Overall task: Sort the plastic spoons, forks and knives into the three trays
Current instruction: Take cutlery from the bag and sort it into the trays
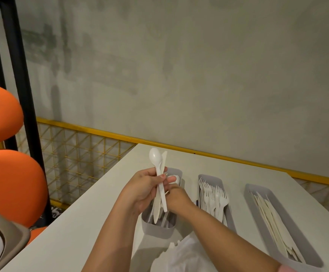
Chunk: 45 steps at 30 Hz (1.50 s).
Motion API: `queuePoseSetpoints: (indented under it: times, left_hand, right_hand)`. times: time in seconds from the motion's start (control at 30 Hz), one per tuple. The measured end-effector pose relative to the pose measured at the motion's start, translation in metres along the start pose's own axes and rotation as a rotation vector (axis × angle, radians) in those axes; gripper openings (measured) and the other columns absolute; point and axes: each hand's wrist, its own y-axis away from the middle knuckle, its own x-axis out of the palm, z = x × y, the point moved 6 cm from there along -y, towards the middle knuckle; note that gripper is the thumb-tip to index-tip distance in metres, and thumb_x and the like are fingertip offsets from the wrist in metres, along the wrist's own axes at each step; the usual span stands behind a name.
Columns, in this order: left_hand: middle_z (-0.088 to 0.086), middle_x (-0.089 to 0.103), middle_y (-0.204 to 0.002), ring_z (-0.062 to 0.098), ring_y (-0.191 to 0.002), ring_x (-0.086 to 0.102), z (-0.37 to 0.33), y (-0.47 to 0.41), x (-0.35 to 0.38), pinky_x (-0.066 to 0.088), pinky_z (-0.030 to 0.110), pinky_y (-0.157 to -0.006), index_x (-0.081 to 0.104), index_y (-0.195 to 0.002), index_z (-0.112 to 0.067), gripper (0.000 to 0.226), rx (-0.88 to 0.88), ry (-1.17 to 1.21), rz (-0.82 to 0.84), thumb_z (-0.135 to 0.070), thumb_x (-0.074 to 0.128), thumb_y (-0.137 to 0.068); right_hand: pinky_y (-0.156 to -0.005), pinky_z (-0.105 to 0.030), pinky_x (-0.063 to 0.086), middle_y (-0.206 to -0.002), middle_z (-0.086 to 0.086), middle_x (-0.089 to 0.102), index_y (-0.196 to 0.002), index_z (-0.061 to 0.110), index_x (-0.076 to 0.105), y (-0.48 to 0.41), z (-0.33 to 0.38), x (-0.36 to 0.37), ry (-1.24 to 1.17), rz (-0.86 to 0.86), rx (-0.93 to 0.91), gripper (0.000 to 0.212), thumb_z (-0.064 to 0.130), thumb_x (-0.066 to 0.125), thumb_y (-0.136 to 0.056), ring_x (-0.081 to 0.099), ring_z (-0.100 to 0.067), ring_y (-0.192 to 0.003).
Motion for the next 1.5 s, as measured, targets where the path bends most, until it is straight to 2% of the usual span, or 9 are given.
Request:
queuePoseSetpoints:
  times: [0.1, 0.23, 0.43, 0.7, 0.93, 1.2, 1.3, 1.4, 1.5]
  left_hand:
    - [0.018, 0.071, -0.083, 0.019, -0.075, 0.072, 0.001, 0.0, 0.003, 0.058, 0.029, -0.078, 0.06, -0.107, 0.003, 0.021, -0.009, 0.02, 0.022, 0.007, 0.047, -0.092]
    - [0.025, 0.067, -0.104, 0.028, -0.098, 0.066, 0.003, -0.001, 0.003, 0.054, 0.031, -0.083, 0.058, -0.115, 0.006, 0.026, 0.017, -0.024, -0.027, 0.006, 0.048, -0.091]
    - [0.01, 0.072, -0.067, 0.019, -0.071, 0.067, 0.005, -0.002, 0.004, 0.055, 0.027, -0.065, 0.064, -0.1, -0.002, 0.018, 0.054, 0.028, -0.113, 0.005, 0.05, -0.09]
    - [0.013, 0.069, -0.076, 0.025, -0.075, 0.064, 0.009, -0.003, 0.009, 0.052, 0.033, -0.067, 0.067, -0.092, -0.004, 0.016, 0.079, 0.007, -0.116, 0.001, 0.051, -0.091]
    - [0.014, 0.066, -0.078, 0.018, -0.073, 0.065, -0.001, 0.0, -0.005, 0.058, 0.023, -0.061, 0.063, -0.09, -0.002, 0.017, 0.116, 0.014, -0.19, 0.002, 0.046, -0.093]
    - [0.013, 0.066, -0.081, 0.016, -0.074, 0.066, -0.002, -0.001, -0.012, 0.058, 0.018, -0.061, 0.063, -0.094, 0.0, 0.017, 0.108, 0.042, -0.211, 0.004, 0.047, -0.093]
    - [0.014, 0.066, -0.083, 0.018, -0.079, 0.065, 0.0, -0.001, -0.007, 0.058, 0.019, -0.064, 0.063, -0.097, 0.0, 0.018, 0.104, 0.034, -0.196, 0.004, 0.046, -0.093]
    - [0.012, 0.066, -0.081, 0.018, -0.079, 0.065, 0.001, -0.002, -0.007, 0.057, 0.02, -0.068, 0.064, -0.092, -0.003, 0.019, 0.1, 0.014, -0.198, 0.003, 0.046, -0.093]
    - [0.012, 0.067, -0.082, 0.017, -0.079, 0.066, 0.001, -0.001, -0.007, 0.058, 0.019, -0.066, 0.065, -0.09, -0.006, 0.019, 0.098, 0.007, -0.193, 0.002, 0.048, -0.093]
  right_hand:
    - [-0.057, -0.012, 0.038, -0.098, -0.006, 0.059, -0.115, 0.011, 0.061, 0.003, 0.003, -0.016, -0.112, -0.07, -0.01, 0.028, 0.006, 0.041, -0.096, 0.05, -0.008, -0.07]
    - [-0.063, -0.019, 0.045, -0.091, 0.0, 0.058, -0.079, 0.024, 0.057, 0.017, 0.006, -0.042, -0.23, -0.199, -0.061, 0.024, 0.014, 0.044, -0.096, 0.055, -0.014, -0.078]
    - [-0.078, -0.03, 0.054, -0.085, -0.003, 0.061, -0.092, 0.017, 0.058, 0.038, 0.01, -0.05, -0.236, -0.245, -0.149, 0.011, 0.023, 0.049, -0.096, 0.061, -0.02, -0.083]
    - [-0.047, -0.006, 0.038, -0.062, 0.006, 0.054, -0.079, 0.013, 0.06, 0.047, 0.015, -0.039, -0.136, -0.037, -0.188, 0.018, 0.018, 0.053, -0.095, 0.049, -0.003, -0.051]
    - [-0.049, -0.017, 0.038, -0.063, -0.002, 0.055, -0.073, 0.014, 0.052, 0.03, 0.0, -0.046, -0.174, -0.131, -0.062, 0.025, 0.018, 0.047, -0.097, 0.048, -0.007, -0.048]
    - [-0.052, -0.025, 0.035, -0.063, -0.002, 0.043, -0.06, 0.016, 0.04, -0.006, -0.028, -0.011, 0.245, -0.069, 0.092, 0.033, 0.015, 0.05, -0.091, 0.042, -0.016, -0.055]
    - [-0.066, -0.029, 0.042, -0.086, -0.009, 0.059, -0.083, 0.008, 0.055, -0.011, -0.027, -0.002, 0.362, -0.065, 0.13, 0.008, 0.01, 0.049, -0.089, 0.053, -0.024, -0.075]
    - [-0.08, -0.034, 0.05, -0.115, -0.013, 0.063, -0.127, 0.004, 0.05, -0.015, -0.031, 0.005, 0.407, -0.074, 0.16, 0.044, 0.012, 0.053, -0.084, 0.063, -0.031, -0.097]
    - [-0.083, -0.034, 0.053, -0.112, -0.011, 0.064, -0.126, 0.01, 0.052, -0.01, -0.026, 0.002, 0.37, -0.098, 0.102, 0.041, 0.019, 0.055, -0.087, 0.064, -0.029, -0.098]
